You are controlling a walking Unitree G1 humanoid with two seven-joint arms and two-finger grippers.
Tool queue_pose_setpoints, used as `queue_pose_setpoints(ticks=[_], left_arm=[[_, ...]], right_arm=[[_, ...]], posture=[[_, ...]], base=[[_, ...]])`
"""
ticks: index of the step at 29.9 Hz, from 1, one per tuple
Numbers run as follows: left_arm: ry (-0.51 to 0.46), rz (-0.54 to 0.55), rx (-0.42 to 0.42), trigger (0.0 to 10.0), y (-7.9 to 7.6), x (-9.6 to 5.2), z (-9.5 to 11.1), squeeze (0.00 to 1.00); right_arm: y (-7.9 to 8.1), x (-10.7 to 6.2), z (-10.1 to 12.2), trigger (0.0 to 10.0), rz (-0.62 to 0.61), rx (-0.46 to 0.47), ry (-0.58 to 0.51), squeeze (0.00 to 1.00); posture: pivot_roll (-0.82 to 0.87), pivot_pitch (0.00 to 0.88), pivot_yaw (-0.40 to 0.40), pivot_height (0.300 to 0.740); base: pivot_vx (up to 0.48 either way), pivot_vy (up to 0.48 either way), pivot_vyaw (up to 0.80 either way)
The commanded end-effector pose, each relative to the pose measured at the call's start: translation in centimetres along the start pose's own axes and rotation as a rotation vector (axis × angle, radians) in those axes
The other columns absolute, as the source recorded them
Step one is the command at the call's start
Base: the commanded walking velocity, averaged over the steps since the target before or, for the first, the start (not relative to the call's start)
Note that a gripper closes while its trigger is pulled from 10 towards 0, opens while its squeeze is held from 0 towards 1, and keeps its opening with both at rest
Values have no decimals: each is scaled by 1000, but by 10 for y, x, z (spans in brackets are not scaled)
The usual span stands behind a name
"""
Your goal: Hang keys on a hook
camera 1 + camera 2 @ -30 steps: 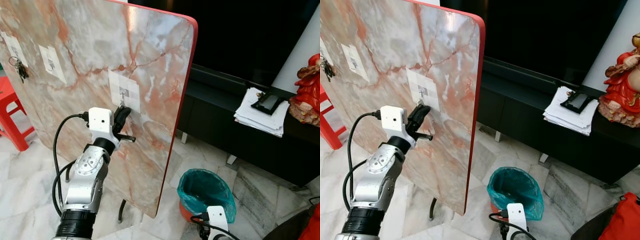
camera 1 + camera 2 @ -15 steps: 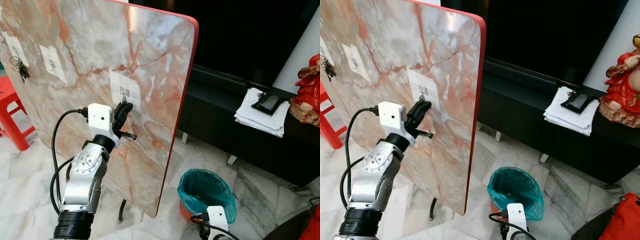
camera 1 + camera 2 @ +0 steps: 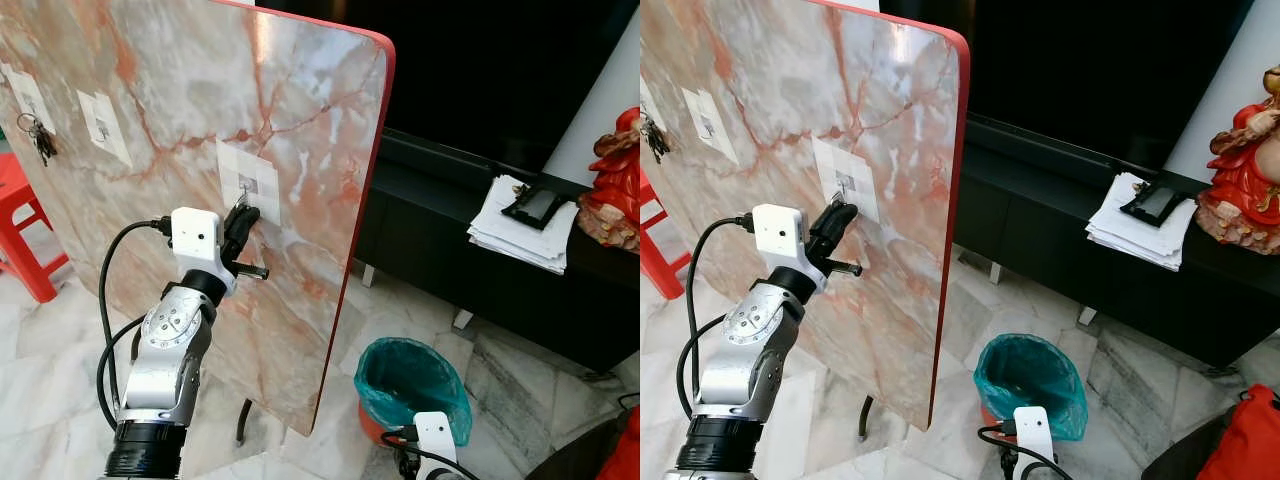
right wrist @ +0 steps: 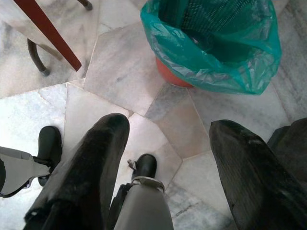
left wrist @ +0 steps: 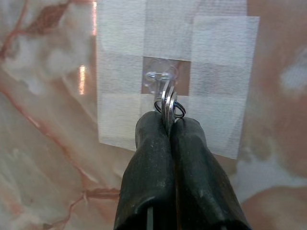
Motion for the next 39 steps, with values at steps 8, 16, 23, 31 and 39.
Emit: queue_pose_setpoints(ticks=[8,16,23,31,39], left_arm=[[7,-26,-19,10000,-2,3,3,0],[16,-50,-28,10000,-6,5,2,0],[17,-62,-28,10000,-7,8,3,0],[17,-57,-30,10000,-3,9,4,0],[22,-38,-47,10000,1,8,3,0]], right_arm=[[-2,-1,-4,10000,-6,-1,14,0],[-2,-1,-4,10000,-8,1,14,0],[-3,-1,-4,10000,-9,2,15,0],[-3,-1,-4,10000,-10,2,15,0],[-3,-1,-4,10000,-8,0,15,0]], posture=[[52,0,-99,740],[51,0,-98,740],[50,0,-99,740],[49,0,-101,740],[51,0,-102,740]], base=[[0,0,0],[0,0,0],[0,0,0],[0,0,0],[0,0,0]])
Point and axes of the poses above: a point about 5 cm out from each wrist's last joint towards the gripper, its own x axis pointing out of the wrist towards the gripper, its own z axis along the axis of the wrist's last joint, y = z × x, the point moved 1 cm from there along x, pointing out of the wrist towards the gripper, and after that the axes turned 2 degrees about -x, right-handed, at the moved point
